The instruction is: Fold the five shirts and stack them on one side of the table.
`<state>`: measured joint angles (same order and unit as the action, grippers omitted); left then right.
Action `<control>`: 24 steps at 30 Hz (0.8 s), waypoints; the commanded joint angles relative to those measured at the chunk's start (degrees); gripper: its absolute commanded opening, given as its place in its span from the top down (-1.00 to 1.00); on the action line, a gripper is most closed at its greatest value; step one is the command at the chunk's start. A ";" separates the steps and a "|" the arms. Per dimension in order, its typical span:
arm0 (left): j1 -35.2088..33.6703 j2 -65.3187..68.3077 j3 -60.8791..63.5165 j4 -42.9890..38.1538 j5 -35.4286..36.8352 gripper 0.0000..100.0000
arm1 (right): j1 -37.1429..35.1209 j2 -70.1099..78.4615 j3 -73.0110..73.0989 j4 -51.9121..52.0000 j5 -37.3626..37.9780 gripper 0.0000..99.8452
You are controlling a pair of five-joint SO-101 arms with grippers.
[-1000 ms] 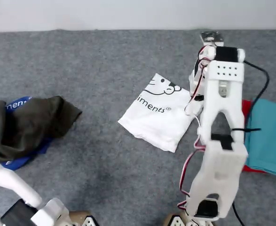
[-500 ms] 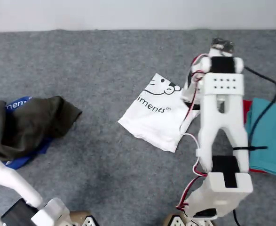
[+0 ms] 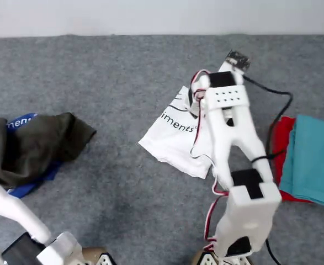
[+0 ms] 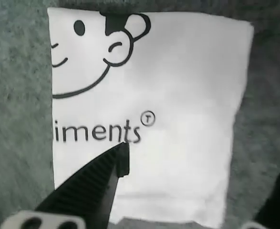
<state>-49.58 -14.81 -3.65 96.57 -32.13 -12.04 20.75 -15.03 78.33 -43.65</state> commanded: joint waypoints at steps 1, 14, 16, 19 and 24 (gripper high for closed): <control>0.09 -1.49 -0.31 -0.97 -0.70 0.97 | 0.04 2.68 -0.53 -4.09 -2.99 0.05; 0.09 -1.49 -0.31 -0.70 -0.70 0.97 | 1.01 19.91 -2.02 -13.85 -3.87 0.06; 0.09 -1.49 -0.31 -0.70 -0.70 0.97 | 0.84 20.35 -3.60 -11.65 -3.87 0.10; 0.09 -1.58 -0.31 -0.70 -0.70 0.97 | 1.10 20.79 -3.96 -10.68 -3.78 0.39; 0.09 -1.58 -0.31 -0.70 -0.70 0.97 | 1.98 20.88 -3.96 -10.68 -3.43 1.00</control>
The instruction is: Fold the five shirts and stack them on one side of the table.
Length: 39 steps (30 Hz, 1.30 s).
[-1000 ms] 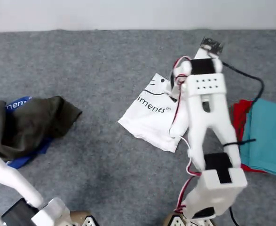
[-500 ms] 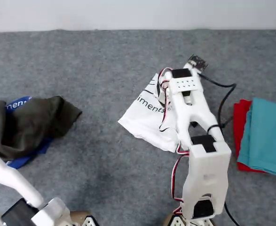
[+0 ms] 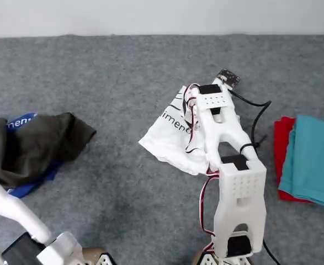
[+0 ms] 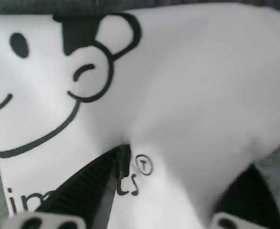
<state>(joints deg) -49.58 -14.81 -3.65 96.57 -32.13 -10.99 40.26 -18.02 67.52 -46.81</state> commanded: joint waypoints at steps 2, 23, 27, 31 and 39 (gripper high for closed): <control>0.09 -1.58 -0.31 -0.70 -0.70 0.97 | 1.01 1.27 -0.97 1.10 -0.26 0.88; 0.35 -1.49 -0.31 -1.05 -0.79 0.97 | 11.03 -32.22 -1.14 24.84 33.93 0.98; 0.35 -1.49 -0.31 -1.05 -0.79 0.97 | 15.52 -38.90 -1.14 31.16 41.93 0.98; 0.35 -1.49 -0.31 -0.97 -0.79 0.97 | 22.46 -44.70 -1.14 34.68 50.46 0.98; 0.44 -1.49 -0.31 -0.88 -0.79 0.97 | 34.42 -53.14 -1.14 34.42 62.68 0.98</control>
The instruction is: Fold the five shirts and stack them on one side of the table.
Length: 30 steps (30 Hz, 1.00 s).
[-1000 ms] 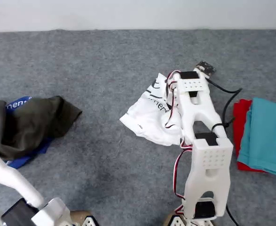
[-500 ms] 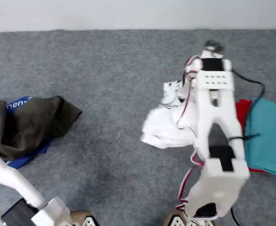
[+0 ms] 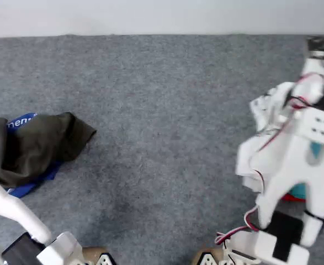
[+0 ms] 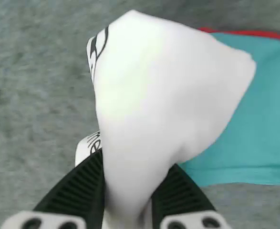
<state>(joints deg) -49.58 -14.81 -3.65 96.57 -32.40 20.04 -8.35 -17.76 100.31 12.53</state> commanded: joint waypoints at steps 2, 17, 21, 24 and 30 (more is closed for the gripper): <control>0.44 -1.49 -0.31 -0.88 -0.53 0.97 | 5.67 -5.58 -1.41 1.63 5.63 0.98; 1.32 -1.49 -0.31 -0.88 -0.53 0.97 | 17.54 -1.10 -0.44 -7.96 13.71 0.98; 2.02 -1.49 -0.31 -0.88 -0.53 0.97 | 20.18 3.47 -0.44 -11.38 13.89 0.98; 2.55 -1.49 -0.31 -0.79 -0.53 0.97 | 21.14 7.78 -0.44 -12.70 14.33 0.98; 2.64 -1.49 -0.31 -0.79 -0.53 0.97 | 23.43 16.57 -0.44 -19.21 17.85 0.98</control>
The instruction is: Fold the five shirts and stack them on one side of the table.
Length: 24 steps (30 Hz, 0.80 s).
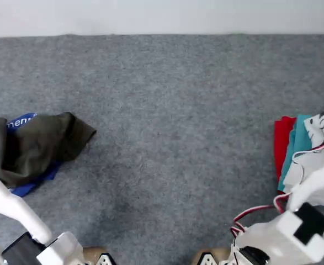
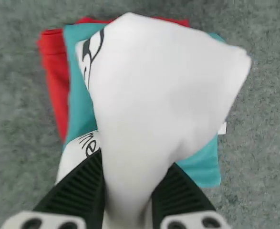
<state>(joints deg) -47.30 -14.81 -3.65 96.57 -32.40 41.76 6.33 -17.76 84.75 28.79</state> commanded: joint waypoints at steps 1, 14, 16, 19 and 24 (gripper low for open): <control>0.35 -1.49 -0.31 -0.79 -0.53 0.97 | 2.07 3.38 -0.44 -5.14 2.90 0.97; 0.35 -1.49 -0.31 -0.70 -0.44 0.97 | 3.30 9.01 -1.49 -14.46 12.66 0.29; 0.35 -1.49 -0.31 -0.70 -0.44 0.97 | 3.38 7.43 -2.55 -13.05 11.78 0.29; 0.35 -1.49 -0.31 -0.70 -0.44 0.97 | 3.21 4.70 -3.60 -9.36 11.43 0.29; 0.35 -1.49 -0.22 -0.70 -0.44 0.97 | 2.33 3.56 -3.25 -0.92 11.43 0.46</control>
<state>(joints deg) -47.30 -14.81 -3.65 96.57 -32.40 44.57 13.80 -18.02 79.38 40.75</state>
